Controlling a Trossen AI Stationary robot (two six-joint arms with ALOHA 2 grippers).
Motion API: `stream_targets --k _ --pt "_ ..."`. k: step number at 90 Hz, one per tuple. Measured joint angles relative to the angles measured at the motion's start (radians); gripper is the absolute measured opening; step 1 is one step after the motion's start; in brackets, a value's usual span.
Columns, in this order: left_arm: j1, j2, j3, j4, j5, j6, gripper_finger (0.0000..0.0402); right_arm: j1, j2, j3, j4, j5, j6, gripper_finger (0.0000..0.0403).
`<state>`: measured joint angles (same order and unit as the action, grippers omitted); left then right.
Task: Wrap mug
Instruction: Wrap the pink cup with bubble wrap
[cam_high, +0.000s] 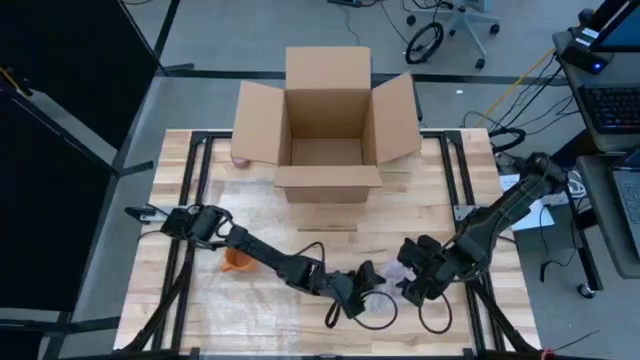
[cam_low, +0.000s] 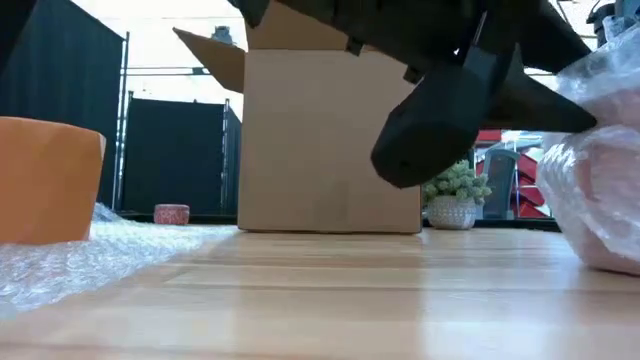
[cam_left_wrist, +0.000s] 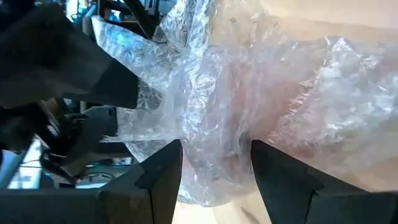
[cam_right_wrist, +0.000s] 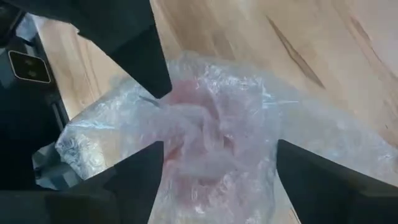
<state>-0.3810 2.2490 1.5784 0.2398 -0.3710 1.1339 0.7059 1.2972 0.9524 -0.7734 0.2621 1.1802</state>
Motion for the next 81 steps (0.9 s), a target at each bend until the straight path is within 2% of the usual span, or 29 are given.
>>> stream_targets --k 18,30,57,81 --pt "0.002 0.0 0.0 -0.003 0.003 -0.001 0.0178 -0.021 0.012 0.0 0.141 0.001 -0.064 0.0286" --pt "0.002 0.0 0.0 -0.003 0.003 -0.001 0.0178 -0.026 0.037 0.0 0.112 0.004 -0.065 0.0286" --pt "0.002 -0.001 0.001 -0.003 0.003 -0.002 0.0178 -0.032 0.185 0.011 -0.026 0.02 -0.006 0.0286" --pt "-0.006 -0.002 0.002 -0.002 0.003 -0.003 0.0178 -0.048 0.246 0.014 0.016 0.045 -0.02 0.0283"
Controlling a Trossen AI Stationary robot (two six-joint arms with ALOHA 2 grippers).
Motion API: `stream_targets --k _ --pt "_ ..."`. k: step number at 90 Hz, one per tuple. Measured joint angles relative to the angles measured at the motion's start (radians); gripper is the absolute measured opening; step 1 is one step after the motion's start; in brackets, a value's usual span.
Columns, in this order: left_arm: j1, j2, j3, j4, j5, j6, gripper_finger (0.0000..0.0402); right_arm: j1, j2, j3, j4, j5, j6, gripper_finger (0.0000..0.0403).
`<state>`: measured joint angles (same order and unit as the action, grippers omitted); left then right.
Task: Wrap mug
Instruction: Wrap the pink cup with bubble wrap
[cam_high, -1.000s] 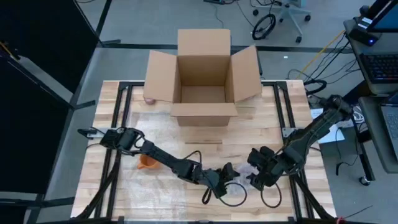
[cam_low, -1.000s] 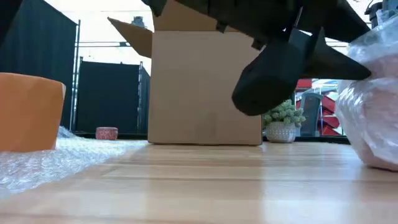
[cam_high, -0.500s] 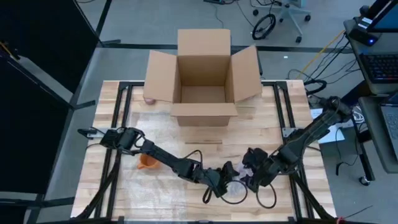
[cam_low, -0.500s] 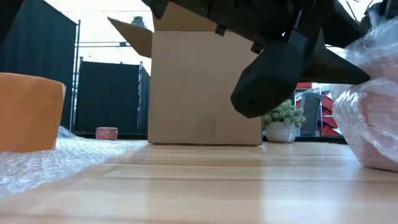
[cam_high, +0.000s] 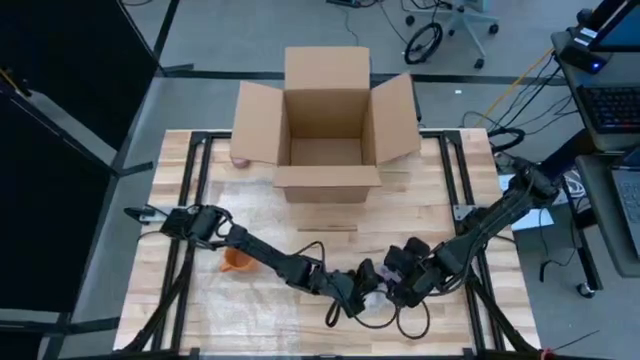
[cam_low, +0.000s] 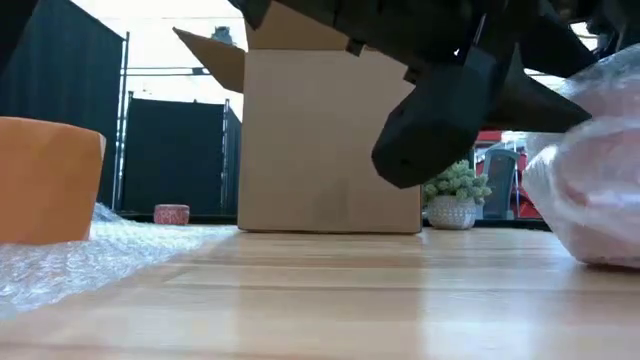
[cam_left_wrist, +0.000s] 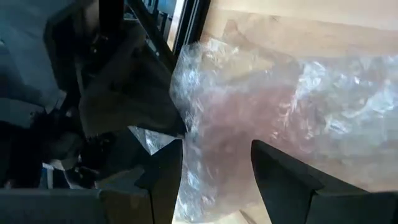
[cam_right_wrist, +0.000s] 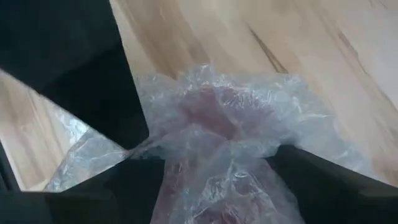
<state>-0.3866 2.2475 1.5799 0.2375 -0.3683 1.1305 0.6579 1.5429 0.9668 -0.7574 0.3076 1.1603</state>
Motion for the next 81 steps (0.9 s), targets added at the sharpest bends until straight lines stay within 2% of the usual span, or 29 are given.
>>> stream_targets --k 9,32,61,73,81 --pt "-0.002 0.0 0.0 0.0 0.0 -0.007 0.0178 0.0 0.005 -0.001 0.017 -0.01 0.0 0.0271" --pt "-0.002 -0.001 0.0 -0.007 -0.035 -0.027 0.0178 0.031 0.008 -0.006 0.031 -0.116 0.03 0.0228" --pt "-0.016 -0.001 0.0 -0.008 -0.302 -0.141 0.0178 0.032 0.019 -0.01 0.064 -0.107 0.034 0.0199" --pt "-0.012 -0.001 0.0 -0.073 -0.302 -0.286 0.0178 0.032 0.039 -0.008 0.067 -0.097 0.039 0.0189" --pt "-0.001 -0.001 0.0 -0.144 -0.236 -0.384 0.0178 0.029 0.049 -0.006 0.073 -0.093 0.04 0.0182"
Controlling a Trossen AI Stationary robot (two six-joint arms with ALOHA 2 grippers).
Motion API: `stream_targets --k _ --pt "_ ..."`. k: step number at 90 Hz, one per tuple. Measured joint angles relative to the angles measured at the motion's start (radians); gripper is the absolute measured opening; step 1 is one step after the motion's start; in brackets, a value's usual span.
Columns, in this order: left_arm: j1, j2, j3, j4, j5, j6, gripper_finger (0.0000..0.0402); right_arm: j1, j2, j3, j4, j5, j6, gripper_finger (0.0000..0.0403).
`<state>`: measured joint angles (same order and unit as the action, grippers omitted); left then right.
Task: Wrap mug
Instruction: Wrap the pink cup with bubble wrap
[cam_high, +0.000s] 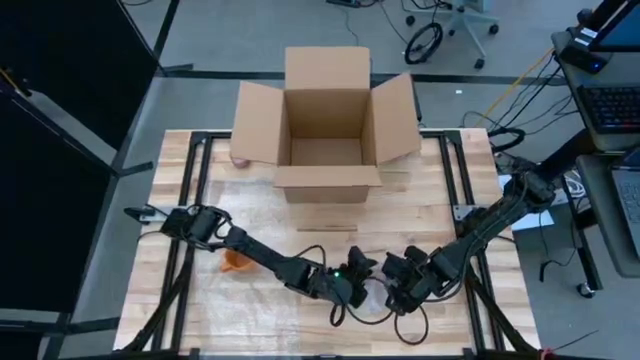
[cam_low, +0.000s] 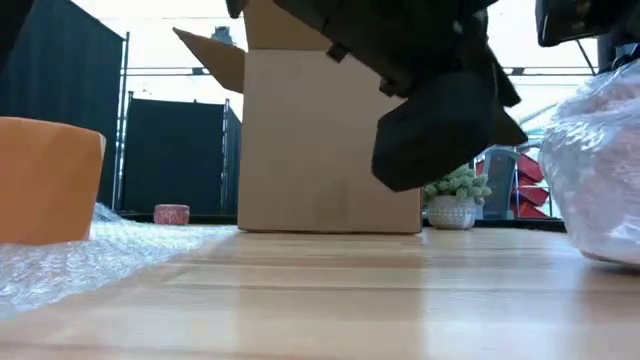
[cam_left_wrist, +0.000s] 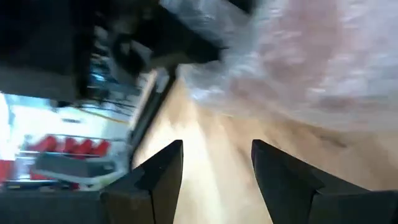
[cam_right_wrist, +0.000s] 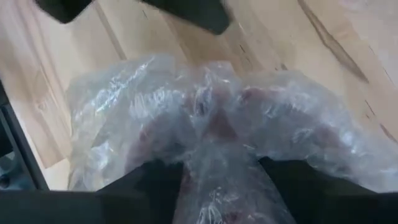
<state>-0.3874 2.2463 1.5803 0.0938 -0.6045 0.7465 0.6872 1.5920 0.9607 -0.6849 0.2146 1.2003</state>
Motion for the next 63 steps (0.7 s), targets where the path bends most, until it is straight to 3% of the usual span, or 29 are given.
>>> stream_targets --k 24,33,47,63 --pt "0.066 0.0 -0.032 -0.132 0.321 -0.317 0.0178 0.0 0.012 -0.002 0.002 0.014 0.018 0.0141" --pt "0.069 0.0 -0.032 -0.143 0.344 -0.345 0.0178 0.0 0.015 -0.004 -0.007 0.011 0.003 0.0106" --pt "0.071 0.0 -0.032 -0.137 0.346 -0.342 0.0178 0.0 0.018 -0.007 -0.008 0.011 -0.01 0.0019" --pt "0.07 0.0 -0.033 -0.138 0.347 -0.341 0.0178 -0.001 0.018 -0.008 -0.001 0.001 -0.013 0.0007"
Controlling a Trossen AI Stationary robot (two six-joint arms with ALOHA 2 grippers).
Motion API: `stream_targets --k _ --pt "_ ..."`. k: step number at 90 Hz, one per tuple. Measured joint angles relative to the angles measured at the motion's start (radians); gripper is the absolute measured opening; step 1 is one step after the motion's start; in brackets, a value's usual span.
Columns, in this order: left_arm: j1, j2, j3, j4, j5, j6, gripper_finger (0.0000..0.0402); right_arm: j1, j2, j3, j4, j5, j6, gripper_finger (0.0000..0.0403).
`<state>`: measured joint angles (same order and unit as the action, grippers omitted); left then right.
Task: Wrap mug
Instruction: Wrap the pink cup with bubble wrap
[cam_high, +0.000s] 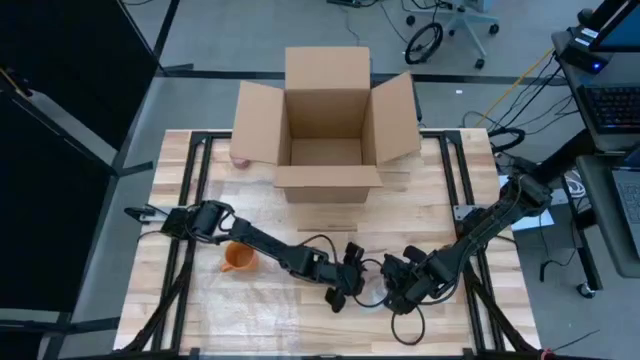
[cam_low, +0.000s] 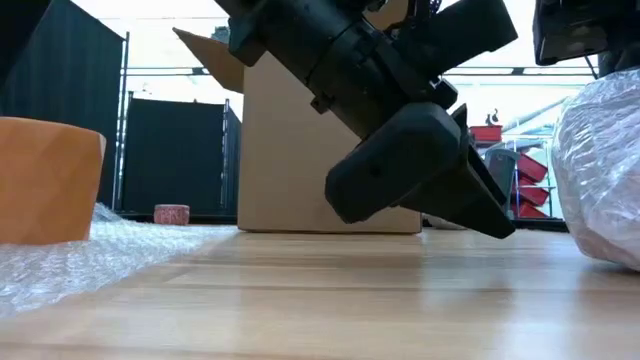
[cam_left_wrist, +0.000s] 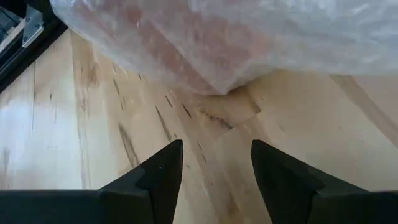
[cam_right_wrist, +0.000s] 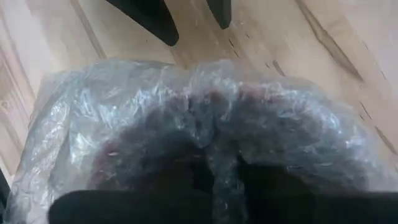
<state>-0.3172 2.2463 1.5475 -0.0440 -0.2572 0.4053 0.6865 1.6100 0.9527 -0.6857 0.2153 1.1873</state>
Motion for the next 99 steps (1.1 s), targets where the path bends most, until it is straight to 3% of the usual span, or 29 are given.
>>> stream_targets --k 17,41,51,88,99 --pt "0.0 0.0 0.0 -0.001 0.0 0.001 0.0178 0.0 0.0 0.0 0.024 -0.013 0.007 0.0017" --pt "0.001 0.0 0.0 -0.004 0.001 0.003 0.0178 0.001 -0.038 -0.001 0.03 -0.025 -0.012 0.0141" --pt "0.001 0.0 0.0 -0.003 0.001 0.003 0.0178 0.001 -0.074 -0.004 0.032 -0.027 -0.009 0.0172" --pt "0.001 0.0 -0.001 -0.004 0.0 0.003 0.0178 -0.006 -0.122 -0.002 -0.048 -0.066 -0.053 0.0168" --pt "-0.007 -0.005 0.012 -0.036 -0.074 0.06 0.0178 -0.006 -0.122 -0.002 -0.049 -0.064 -0.054 0.0167"
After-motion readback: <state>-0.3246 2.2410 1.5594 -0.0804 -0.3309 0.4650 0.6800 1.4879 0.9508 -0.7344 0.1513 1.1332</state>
